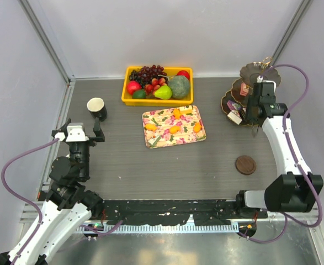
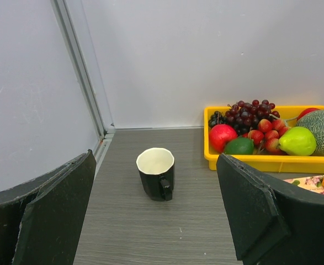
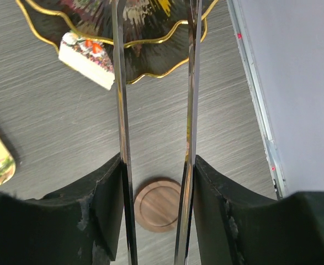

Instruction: Serve the afternoon tea

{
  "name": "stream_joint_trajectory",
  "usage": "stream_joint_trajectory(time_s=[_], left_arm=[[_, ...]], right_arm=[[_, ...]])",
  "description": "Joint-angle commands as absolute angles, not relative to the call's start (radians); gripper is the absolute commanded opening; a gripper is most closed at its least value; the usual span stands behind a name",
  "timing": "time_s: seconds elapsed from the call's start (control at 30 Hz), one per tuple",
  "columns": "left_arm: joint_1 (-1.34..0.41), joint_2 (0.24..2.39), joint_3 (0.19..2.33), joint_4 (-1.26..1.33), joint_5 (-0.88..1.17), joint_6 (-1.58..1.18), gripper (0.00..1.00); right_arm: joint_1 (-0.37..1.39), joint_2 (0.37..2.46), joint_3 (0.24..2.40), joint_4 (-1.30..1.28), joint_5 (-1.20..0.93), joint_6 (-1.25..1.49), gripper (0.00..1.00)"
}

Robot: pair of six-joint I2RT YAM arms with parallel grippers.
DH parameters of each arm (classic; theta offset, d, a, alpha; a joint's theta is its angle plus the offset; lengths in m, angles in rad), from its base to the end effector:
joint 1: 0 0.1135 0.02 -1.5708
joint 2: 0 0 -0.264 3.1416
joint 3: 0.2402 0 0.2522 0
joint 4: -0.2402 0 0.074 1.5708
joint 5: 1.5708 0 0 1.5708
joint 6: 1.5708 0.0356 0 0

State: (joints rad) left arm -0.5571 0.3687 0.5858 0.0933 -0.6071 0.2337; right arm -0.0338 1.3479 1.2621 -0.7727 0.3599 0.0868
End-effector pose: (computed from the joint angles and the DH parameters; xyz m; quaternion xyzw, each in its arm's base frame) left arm 0.0942 -0.0348 0.3515 -0.0062 0.6120 0.0497 0.7893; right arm 0.2804 -0.0220 0.3285 0.1179 0.9167 -0.1586 0.3474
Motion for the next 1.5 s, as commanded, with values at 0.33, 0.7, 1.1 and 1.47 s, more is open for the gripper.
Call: stream_joint_trajectory(time_s=[0.33,0.7,1.1,1.47], left_arm=[[-0.563,0.38,0.604,0.117,-0.6,0.216,0.99],[-0.563,0.39,0.604,0.113,-0.598,0.216,0.99],[-0.563,0.388,0.601,0.117,-0.603,0.221,0.99],[-0.563,0.387,0.603,0.118,-0.606,0.224,0.99]], right_arm=[[0.383,1.097,1.215,-0.954,0.328,0.254,0.45],[0.825,1.313,1.209,-0.795,0.267,0.331,0.45],[1.055,1.588,1.33,-0.712,0.141,0.308,0.44],[1.068,1.693,1.371,-0.745,0.178,0.281,0.43]])
